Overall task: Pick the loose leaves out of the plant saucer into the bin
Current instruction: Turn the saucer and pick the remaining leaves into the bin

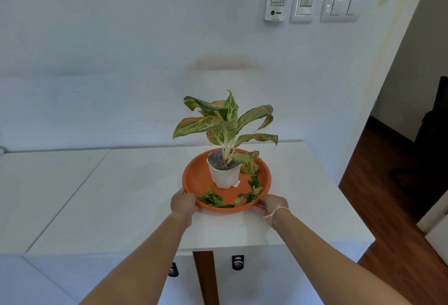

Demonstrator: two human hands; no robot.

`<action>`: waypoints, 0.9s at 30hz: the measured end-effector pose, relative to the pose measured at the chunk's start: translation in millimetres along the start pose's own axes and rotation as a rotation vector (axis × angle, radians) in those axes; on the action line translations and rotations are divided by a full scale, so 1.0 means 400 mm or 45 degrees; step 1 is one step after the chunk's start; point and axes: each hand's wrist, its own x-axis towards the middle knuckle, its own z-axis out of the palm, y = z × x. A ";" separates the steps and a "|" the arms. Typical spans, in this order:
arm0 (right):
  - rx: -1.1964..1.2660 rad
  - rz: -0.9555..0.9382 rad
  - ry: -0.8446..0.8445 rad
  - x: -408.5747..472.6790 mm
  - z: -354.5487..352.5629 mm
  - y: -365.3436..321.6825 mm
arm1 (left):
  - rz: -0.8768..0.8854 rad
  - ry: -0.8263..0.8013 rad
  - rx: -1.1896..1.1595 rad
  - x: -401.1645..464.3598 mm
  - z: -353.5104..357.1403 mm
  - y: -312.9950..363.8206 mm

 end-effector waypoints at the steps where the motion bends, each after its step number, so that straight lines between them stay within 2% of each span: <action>1: 0.014 -0.003 0.003 -0.002 0.003 0.004 | -0.009 -0.001 -0.014 -0.007 0.007 0.000; 8: 0.033 0.028 -0.039 -0.019 0.011 0.018 | -0.058 0.009 -0.049 -0.053 0.040 -0.001; 15: -0.045 0.007 -0.064 -0.014 -0.016 0.003 | -0.054 0.022 0.005 -0.030 0.000 0.011; 21: -0.082 -0.010 -0.069 0.003 -0.037 -0.016 | -0.065 -0.067 -0.004 -0.009 -0.023 0.018; 25: -0.230 -0.050 -0.025 0.010 -0.035 -0.015 | -0.022 -0.062 0.133 -0.007 -0.020 0.021; 27: -0.401 -0.145 0.046 0.013 -0.033 -0.015 | 0.102 -0.009 0.383 -0.017 -0.011 0.028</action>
